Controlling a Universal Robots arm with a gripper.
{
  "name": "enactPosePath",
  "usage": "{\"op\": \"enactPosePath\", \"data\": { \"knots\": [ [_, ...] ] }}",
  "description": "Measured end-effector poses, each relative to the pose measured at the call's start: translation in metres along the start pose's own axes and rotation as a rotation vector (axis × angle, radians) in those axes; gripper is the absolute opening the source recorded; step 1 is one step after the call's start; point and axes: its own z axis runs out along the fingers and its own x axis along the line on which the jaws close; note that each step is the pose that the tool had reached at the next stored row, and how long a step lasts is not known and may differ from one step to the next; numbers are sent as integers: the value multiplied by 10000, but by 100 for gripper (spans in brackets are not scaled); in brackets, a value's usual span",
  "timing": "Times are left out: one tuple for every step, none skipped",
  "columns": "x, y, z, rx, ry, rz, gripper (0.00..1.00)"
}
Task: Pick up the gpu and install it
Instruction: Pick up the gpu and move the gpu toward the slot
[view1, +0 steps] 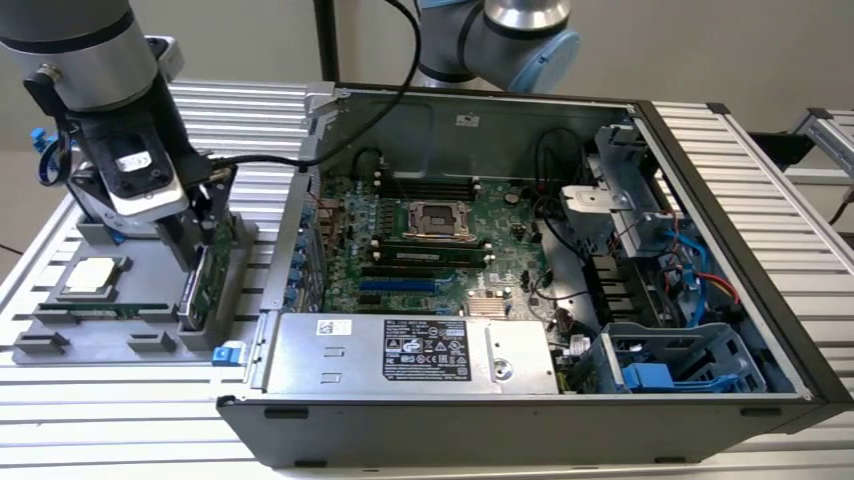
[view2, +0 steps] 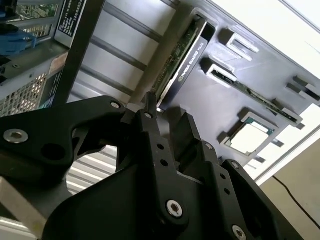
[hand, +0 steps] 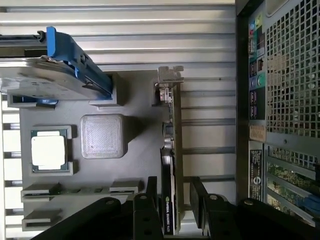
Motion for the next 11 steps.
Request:
{"op": "enactPosePath", "data": {
  "knots": [
    [0, 6, 18, 5, -1, -1, 100],
    [1, 12, 38, 7, -4, -1, 100],
    [2, 16, 55, 7, -8, 0, 100],
    [3, 20, 74, 6, -10, 0, 100],
    [3, 23, 93, 6, -10, -1, 100],
    [3, 26, 109, 6, -11, -1, 100],
    [4, 29, 123, 4, -10, 0, 100],
    [4, 29, 136, -9, -10, -1, 100],
    [5, 30, 147, -25, -9, 0, 100],
    [6, 30, 161, -34, -9, 1, 100],
    [6, 29, 179, -39, -9, 1, 100]
  ]
}}
